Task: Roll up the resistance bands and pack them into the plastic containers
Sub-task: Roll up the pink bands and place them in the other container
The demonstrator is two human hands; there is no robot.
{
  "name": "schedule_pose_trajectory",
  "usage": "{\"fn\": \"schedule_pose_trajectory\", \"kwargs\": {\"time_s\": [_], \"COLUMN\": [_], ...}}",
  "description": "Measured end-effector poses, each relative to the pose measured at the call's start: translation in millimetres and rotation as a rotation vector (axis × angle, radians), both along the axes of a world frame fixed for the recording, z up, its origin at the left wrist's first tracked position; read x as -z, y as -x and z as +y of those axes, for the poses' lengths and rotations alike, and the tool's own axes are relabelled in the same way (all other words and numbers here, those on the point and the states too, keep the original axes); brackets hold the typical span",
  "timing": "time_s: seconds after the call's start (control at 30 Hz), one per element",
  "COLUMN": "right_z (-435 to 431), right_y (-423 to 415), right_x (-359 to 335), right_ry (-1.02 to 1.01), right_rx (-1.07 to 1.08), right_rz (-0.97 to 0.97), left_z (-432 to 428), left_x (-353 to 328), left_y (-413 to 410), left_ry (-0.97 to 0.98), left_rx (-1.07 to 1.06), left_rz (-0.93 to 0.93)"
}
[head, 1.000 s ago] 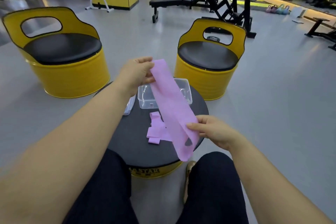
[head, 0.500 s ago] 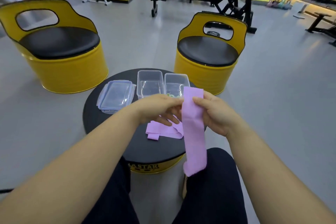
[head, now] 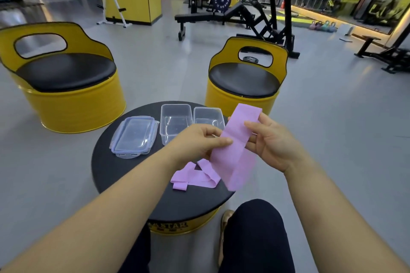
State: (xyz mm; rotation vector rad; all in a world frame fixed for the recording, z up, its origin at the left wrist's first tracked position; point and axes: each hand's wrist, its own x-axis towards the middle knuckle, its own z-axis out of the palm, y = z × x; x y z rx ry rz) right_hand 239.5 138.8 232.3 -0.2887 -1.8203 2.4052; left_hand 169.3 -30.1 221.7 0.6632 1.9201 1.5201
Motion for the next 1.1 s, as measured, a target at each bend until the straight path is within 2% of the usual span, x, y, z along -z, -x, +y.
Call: {"fn": "schedule_pose_trajectory", "kwargs": {"time_s": [0.1, 0.17, 0.2, 0.27, 0.3, 0.33, 0.4, 0.5, 0.57, 0.67, 0.77, 0.87, 0.97, 1.03, 1.1], "right_z": [-0.1, 0.3, 1.8, 6.3, 7.5, 8.0, 6.1, -1.2, -9.1, -16.0, -16.5, -13.6, -18.3, -26.2, -36.0], "right_y": [-2.6, -9.2, -13.7, -22.8, -25.7, -26.7, -23.6, -10.2, -2.8, 2.3, 7.8, 8.9, 0.5, -5.4, -10.8], "right_x": [-1.4, 1.0, 4.9, 17.9, 23.3, 26.4, 22.0, 4.9, -3.3, -8.3, 0.2, 9.5, 11.9, 14.2, 16.7], "right_ry": [-0.005, -0.071, -0.215, -0.632, -0.786, -0.852, -0.739, -0.505, -0.469, -0.571, -0.848, -0.986, -1.097, -1.117, -1.063], "right_rx": [0.075, 0.141, 0.174, 0.224, 0.252, 0.276, 0.245, -0.050, -0.237, -0.310, -0.112, 0.151, 0.351, 0.355, 0.254], "right_rz": [0.010, -0.037, -0.091, -0.233, -0.277, -0.280, -0.159, 0.048, 0.101, 0.057, 0.050, 0.112, 0.324, 0.431, 0.433], "left_z": [4.3, 5.4, 4.8, 2.4, 0.9, -0.1, -0.7, -2.3, -5.8, -11.2, -16.1, -19.1, -20.6, -19.9, -19.1], "left_x": [-7.1, -13.3, -17.1, -25.4, -30.4, -36.3, -45.8, -60.2, -70.6, -84.0, -89.2, -85.7, -75.2, -69.2, -66.7], "left_y": [0.0, 2.5, 4.0, 6.1, 5.6, 3.3, -1.5, -4.2, -2.3, 3.4, 10.7, 15.2, 18.7, 18.8, 15.8], "left_ry": [0.004, 0.002, -0.005, 0.000, 0.025, 0.060, 0.139, 0.244, 0.287, 0.385, 0.466, 0.418, 0.238, 0.070, -0.060], "left_rx": [-0.117, -0.236, -0.268, -0.230, -0.165, -0.087, 0.056, 0.183, 0.211, 0.151, -0.033, -0.175, -0.250, -0.261, -0.235], "left_rz": [0.079, 0.210, 0.281, 0.380, 0.415, 0.445, 0.518, 0.600, 0.628, 0.736, 0.847, 0.820, 0.690, 0.568, 0.470]}}
